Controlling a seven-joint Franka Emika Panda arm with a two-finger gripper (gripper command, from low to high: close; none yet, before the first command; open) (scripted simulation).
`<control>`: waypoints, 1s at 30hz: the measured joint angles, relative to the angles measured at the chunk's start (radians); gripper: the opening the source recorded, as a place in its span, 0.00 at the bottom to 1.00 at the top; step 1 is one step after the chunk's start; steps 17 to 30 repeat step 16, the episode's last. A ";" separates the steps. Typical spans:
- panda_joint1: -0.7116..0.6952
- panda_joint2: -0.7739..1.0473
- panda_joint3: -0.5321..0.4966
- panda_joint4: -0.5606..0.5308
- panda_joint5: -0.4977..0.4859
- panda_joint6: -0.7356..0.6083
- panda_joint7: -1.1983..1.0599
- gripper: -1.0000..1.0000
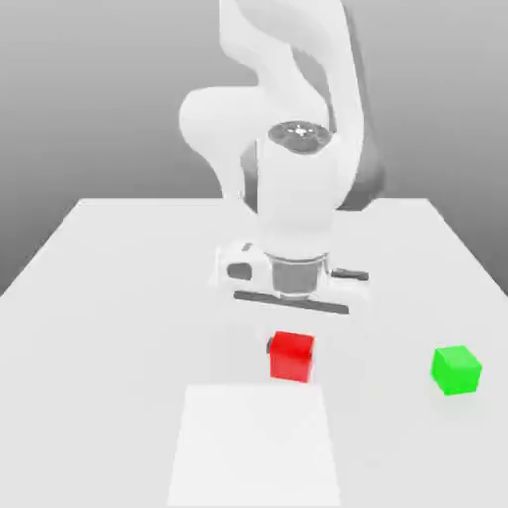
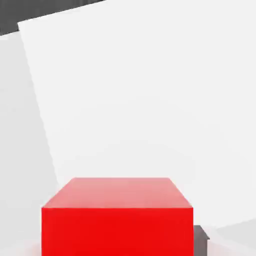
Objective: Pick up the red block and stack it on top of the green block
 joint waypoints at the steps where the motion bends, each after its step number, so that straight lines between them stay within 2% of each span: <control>1: 0.038 0.004 0.034 0.019 0.003 -0.014 0.042 0.00; 7: 0.287 0.040 0.193 0.128 0.007 -0.087 0.295 0.00; 9: 0.321 0.094 0.187 0.143 -0.043 -0.051 0.359 0.00; 13: 0.345 0.236 0.112 0.154 -0.191 0.068 0.475 0.00; 14: 0.353 0.255 0.100 0.156 -0.210 0.084 0.489 1.00; 30: 0.353 0.255 0.100 0.156 -0.210 0.084 0.489 1.00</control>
